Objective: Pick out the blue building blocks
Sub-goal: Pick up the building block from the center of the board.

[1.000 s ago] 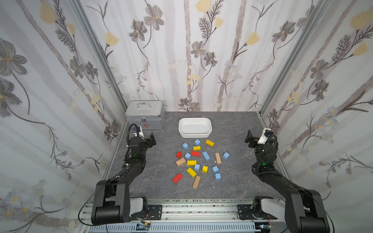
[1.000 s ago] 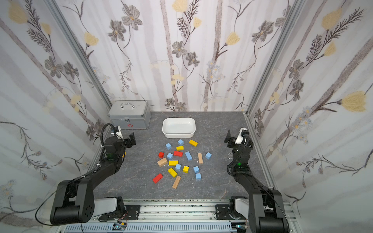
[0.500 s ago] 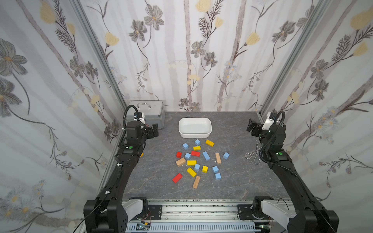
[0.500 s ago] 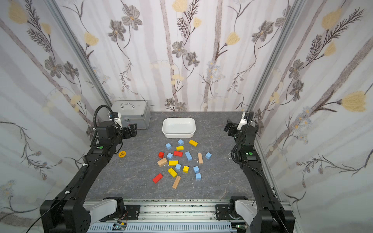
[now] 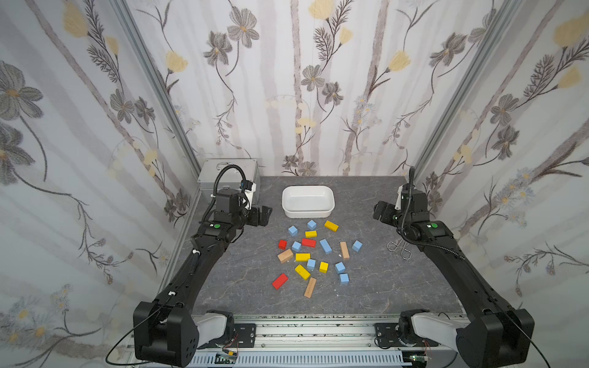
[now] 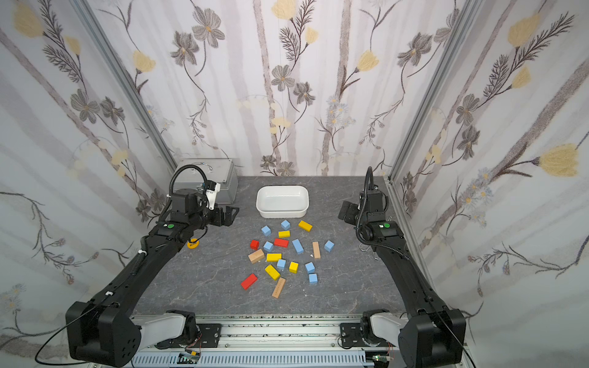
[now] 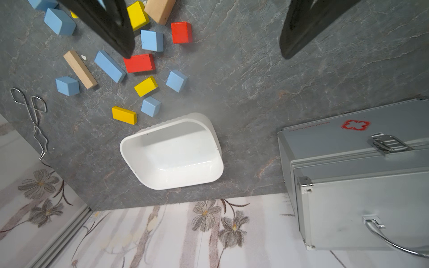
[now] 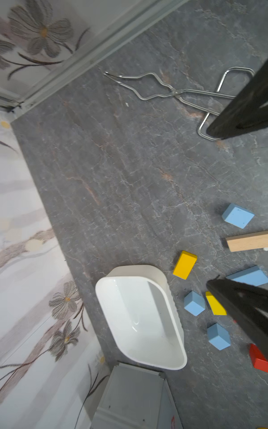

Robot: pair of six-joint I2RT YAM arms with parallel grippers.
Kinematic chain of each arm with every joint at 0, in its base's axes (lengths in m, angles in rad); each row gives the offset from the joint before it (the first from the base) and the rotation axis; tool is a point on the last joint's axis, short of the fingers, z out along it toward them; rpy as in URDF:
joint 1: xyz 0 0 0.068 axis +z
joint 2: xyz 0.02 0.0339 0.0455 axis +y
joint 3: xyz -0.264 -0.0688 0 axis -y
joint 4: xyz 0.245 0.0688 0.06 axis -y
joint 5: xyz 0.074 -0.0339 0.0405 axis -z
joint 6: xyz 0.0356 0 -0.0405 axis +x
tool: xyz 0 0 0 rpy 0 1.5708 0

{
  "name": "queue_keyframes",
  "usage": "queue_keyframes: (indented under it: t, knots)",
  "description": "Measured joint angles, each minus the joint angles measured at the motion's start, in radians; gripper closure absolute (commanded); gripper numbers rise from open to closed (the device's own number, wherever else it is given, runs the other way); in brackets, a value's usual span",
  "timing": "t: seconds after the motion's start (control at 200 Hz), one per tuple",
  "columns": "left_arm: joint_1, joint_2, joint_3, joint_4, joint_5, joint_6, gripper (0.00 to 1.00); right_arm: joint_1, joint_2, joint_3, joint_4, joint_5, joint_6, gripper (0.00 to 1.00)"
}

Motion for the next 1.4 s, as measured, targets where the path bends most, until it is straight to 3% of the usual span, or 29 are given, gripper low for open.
queue_keyframes:
  t: [0.685, 1.399]
  knots:
    - [-0.203, 0.085, -0.106, 0.090, 0.100, 0.058, 0.00, 0.196, 0.192, -0.091, -0.062, -0.002, 0.260, 0.13]
    - [-0.247, 0.143, -0.111, 0.110, 0.108, 0.071, 0.00, 0.212, 0.443, -0.063, -0.007, -0.025, 0.320, 0.32]
